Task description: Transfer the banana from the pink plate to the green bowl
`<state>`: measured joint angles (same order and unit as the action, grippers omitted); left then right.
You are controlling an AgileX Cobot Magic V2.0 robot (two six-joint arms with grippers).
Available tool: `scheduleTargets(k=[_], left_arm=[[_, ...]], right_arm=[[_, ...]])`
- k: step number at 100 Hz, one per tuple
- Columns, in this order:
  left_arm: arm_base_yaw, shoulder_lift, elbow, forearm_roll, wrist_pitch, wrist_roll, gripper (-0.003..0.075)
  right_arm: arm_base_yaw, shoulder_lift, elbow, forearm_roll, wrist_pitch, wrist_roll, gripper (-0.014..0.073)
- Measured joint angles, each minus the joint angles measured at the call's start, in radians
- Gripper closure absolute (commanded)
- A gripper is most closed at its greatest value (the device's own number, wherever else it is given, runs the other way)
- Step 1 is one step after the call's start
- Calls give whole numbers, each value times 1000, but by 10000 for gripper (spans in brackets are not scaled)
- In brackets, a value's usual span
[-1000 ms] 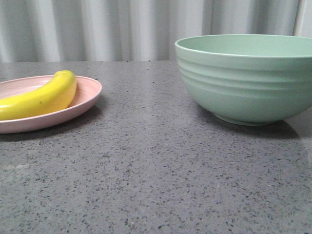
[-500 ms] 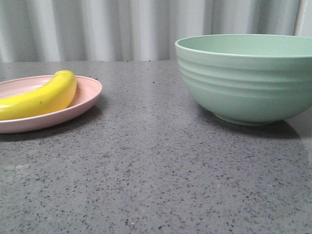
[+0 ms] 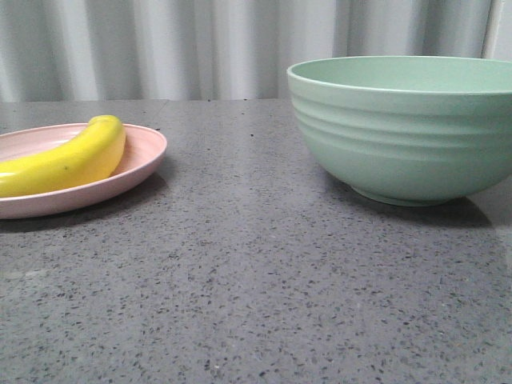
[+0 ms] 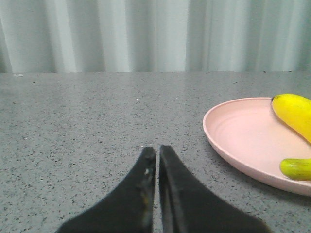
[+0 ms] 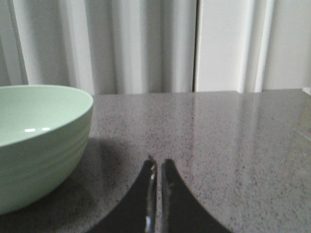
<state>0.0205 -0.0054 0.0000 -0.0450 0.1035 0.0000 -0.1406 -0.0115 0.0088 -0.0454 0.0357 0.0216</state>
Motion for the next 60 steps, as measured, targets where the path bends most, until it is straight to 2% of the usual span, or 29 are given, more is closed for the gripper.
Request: scheduleTargets(k=[27, 60], left_arm=[[0, 14, -92, -4, 94, 0, 739], [0, 173, -225, -14, 128, 0, 739]], right_arm=[[0, 27, -126, 45, 179, 0, 666], [0, 256, -319, 119, 465, 0, 665]])
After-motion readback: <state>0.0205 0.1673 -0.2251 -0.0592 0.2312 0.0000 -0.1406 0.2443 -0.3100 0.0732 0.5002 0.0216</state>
